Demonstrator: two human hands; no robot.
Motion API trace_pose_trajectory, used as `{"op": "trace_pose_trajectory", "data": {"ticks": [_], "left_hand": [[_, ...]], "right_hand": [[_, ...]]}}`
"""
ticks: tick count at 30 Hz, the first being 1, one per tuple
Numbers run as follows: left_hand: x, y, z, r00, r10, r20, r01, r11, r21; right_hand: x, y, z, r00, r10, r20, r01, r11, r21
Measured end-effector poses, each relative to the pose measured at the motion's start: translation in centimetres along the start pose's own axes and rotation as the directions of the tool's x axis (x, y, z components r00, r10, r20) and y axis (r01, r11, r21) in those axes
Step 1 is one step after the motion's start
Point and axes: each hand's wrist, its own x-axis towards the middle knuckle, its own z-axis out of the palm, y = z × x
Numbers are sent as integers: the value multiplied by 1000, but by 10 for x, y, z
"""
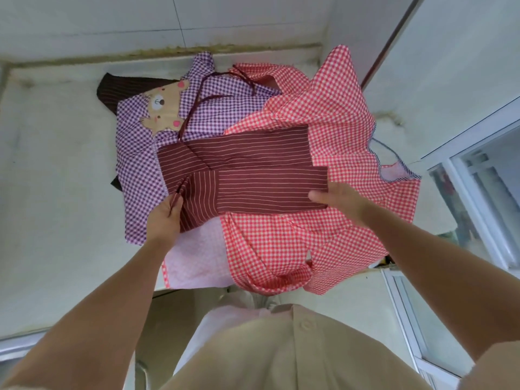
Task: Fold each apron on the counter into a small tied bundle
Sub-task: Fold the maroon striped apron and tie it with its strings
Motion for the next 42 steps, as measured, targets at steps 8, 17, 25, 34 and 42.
{"op": "trace_pose_trajectory", "data": {"ticks": [8, 17, 25, 34, 42], "left_hand": [[-11, -13, -13, 982, 98, 160, -85, 993, -81], [1, -3, -4, 987, 115, -111, -106, 991, 83], [10, 7, 6, 940, 139, -313, -11, 926, 376], [23, 3, 12, 963, 121, -239, 11, 873, 487], [26, -3, 11, 971, 131, -200, 17, 798, 602]], "right_hand": [[32, -20, 21, 837, -256, -485, 192, 965, -178], [57, -29, 32, 755, -323, -570, 91, 914, -396], [57, -12, 43, 731, -244, -638, 23, 942, -333], [72, -5, 45, 740, -131, -660, -117, 941, -318], [78, -10, 40, 764, -79, -641, -200, 915, -352]]}}
